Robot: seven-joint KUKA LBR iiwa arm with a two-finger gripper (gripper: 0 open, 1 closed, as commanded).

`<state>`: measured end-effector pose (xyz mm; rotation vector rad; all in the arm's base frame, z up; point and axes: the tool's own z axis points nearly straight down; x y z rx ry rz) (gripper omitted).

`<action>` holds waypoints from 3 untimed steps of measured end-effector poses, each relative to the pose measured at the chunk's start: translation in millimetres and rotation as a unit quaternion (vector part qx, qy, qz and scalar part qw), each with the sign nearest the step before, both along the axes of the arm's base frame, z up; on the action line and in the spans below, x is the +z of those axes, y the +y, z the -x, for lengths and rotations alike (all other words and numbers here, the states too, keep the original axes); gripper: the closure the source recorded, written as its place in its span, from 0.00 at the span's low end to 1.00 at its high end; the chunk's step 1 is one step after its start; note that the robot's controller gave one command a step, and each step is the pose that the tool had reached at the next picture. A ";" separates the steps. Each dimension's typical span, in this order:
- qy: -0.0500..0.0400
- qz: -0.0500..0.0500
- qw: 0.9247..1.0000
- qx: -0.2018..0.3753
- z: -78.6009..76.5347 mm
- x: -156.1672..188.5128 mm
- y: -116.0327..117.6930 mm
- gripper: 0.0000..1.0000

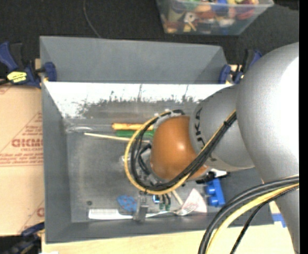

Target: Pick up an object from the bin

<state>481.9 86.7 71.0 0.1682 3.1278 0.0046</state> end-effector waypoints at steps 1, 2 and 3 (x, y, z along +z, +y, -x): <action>-0.001 -0.003 0.998 -0.057 3.4 68.5 6.2 0.00; 0.002 0.000 1.000 -0.010 1.8 7.8 -0.3 0.00; -0.003 -0.005 0.986 -0.169 8.5 -0.4 13.9 0.00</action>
Offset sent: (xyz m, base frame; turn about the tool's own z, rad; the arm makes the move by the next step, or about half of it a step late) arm -0.0024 0.0006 0.0080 0.0175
